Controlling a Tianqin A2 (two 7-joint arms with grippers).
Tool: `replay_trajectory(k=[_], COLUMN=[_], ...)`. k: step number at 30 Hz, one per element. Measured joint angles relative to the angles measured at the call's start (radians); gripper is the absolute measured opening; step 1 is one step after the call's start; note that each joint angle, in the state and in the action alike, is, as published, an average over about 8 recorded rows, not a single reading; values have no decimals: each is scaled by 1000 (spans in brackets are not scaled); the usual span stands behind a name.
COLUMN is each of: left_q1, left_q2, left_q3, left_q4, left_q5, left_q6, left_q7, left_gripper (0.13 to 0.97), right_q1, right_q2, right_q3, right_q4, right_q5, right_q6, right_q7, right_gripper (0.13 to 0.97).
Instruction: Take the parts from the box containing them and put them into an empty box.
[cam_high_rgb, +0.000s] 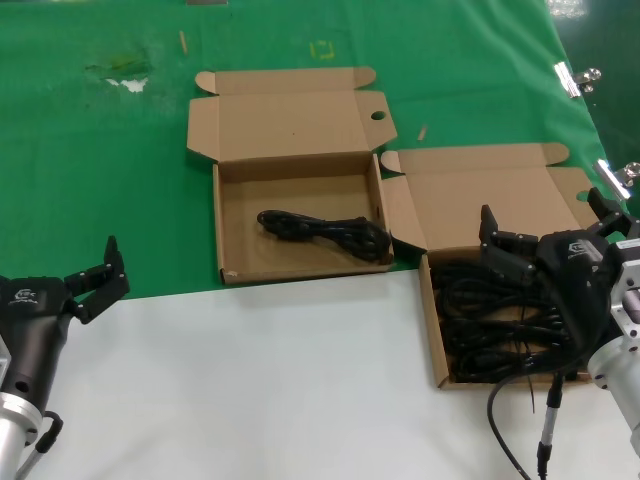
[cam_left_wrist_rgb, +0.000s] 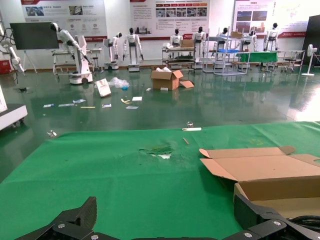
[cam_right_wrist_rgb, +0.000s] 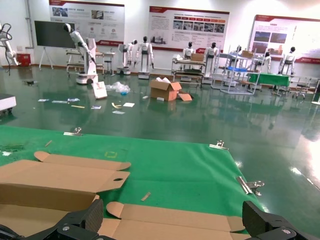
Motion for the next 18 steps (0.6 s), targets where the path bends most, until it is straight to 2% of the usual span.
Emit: replay_trajectory(k=[18], left_q1=[0], left_q2=[0], left_q3=[0], left_q4=[0], left_q5=[0], left_q6=[0], left_q7=[0], left_gripper=[966], right_q1=[0], right_q2=[0], right_q3=[0], right_q4=[0], right_q5=[0], right_q6=[0], right_q7=[0], right_gripper=[966])
